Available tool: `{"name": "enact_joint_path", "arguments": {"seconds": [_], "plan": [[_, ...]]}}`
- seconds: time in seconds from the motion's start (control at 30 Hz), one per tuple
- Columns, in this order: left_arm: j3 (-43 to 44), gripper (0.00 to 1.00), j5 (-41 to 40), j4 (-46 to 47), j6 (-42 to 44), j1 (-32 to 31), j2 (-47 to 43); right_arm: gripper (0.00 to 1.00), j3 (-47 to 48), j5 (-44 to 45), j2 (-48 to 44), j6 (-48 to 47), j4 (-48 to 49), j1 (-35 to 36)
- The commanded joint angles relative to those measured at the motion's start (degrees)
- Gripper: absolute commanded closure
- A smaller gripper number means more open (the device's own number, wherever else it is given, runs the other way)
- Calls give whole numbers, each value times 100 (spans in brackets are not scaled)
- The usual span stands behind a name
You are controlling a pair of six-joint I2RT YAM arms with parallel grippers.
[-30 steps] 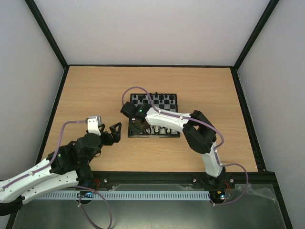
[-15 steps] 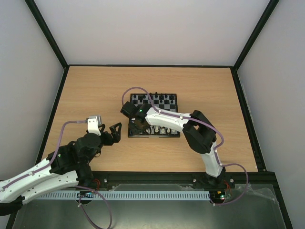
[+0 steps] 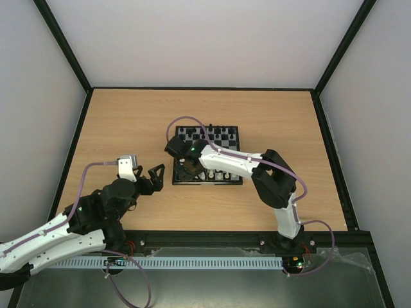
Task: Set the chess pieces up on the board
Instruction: Place the chess piece on the chessboard, then reset both arms
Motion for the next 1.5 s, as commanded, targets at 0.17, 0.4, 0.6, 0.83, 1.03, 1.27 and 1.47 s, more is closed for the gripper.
{"name": "enact_joint_path", "arguments": {"seconds": [0.17, 0.4, 0.6, 0.83, 1.03, 1.27, 1.47], "plan": [[87, 1, 234, 583, 419, 39, 493, 25, -781, 144, -1470, 246, 13, -12], [677, 1, 145, 836, 874, 44, 1439, 1, -1674, 569, -2584, 487, 205, -16], [947, 1, -105, 1287, 1044, 249, 2292, 1, -2722, 1583, -4116, 809, 623, -91], [1118, 1, 267, 2252, 1646, 1360, 3154, 1, -3915, 1928, -5630, 369, 2071, -1015], [656, 1, 167, 2853, 1898, 2620, 3032, 1, -4472, 2250, -6024, -141, 3269, -2111], [-584, 1, -2, 3890, 2341, 3627, 2173, 1, -5355, 1900, -6095, -165, 4437, -3741], [-1221, 1, -6, 4705, 2887, 3853, 2236, 1, -6099, 1830, -5753, 50, 5338, -4371]]}}
